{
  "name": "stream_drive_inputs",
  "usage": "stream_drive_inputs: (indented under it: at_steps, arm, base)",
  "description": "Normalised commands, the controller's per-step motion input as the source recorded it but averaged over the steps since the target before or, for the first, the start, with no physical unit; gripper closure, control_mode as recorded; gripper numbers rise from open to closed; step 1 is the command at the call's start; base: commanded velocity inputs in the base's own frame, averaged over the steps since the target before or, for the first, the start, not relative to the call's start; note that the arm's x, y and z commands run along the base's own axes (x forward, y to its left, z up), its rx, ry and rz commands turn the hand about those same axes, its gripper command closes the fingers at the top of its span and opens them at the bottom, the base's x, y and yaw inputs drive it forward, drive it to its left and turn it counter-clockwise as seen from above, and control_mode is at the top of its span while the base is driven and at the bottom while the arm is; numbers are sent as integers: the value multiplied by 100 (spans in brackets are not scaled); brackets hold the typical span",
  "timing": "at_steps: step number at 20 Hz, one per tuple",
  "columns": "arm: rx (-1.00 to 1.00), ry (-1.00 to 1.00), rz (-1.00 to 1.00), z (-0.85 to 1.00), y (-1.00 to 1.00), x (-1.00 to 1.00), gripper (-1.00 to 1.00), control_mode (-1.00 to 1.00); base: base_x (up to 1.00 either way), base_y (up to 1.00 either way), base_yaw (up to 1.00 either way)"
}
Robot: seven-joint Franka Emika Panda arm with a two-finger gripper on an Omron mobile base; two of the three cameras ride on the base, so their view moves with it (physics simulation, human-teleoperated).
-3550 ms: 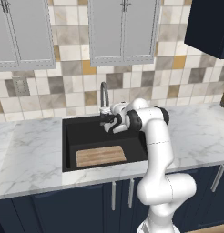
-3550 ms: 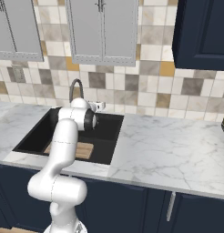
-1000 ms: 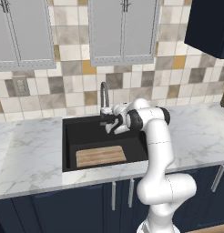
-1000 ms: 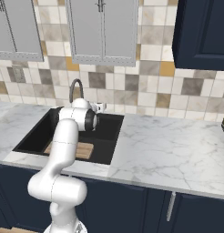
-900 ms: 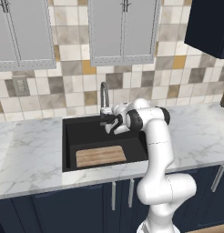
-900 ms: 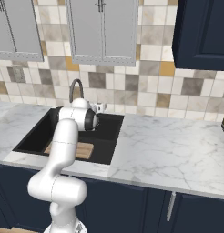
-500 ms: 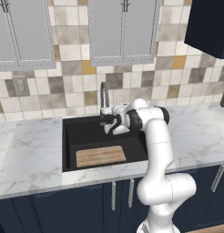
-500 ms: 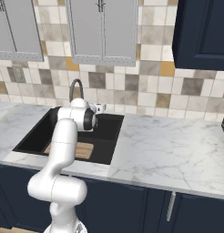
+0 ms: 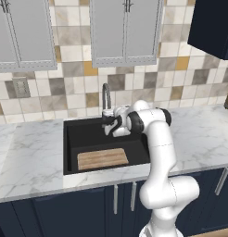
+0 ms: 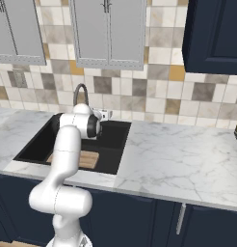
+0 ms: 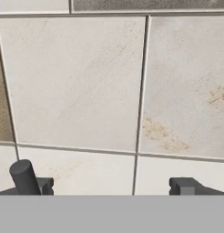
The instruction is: Turn on the sink faucet with hot water and rinse the cutting board for ten seconds, then turn off the faucet. Push the cutting board to reach the water if necessary.
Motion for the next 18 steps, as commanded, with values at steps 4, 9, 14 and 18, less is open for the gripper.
stream_drive_inputs:
  at_steps: [4,9,14,18]
  arm:
    - [0,0,0,0,-11,-36,-100,-100]
    - [0,0,0,0,-8,-33,-100,-100]
    - [0,0,0,0,-12,-34,-100,-100]
    - [0,0,0,0,-19,-52,-100,-100]
  base:
    - [0,0,0]
    - [0,0,0]
    - [0,0,0]
    - [0,0,0]
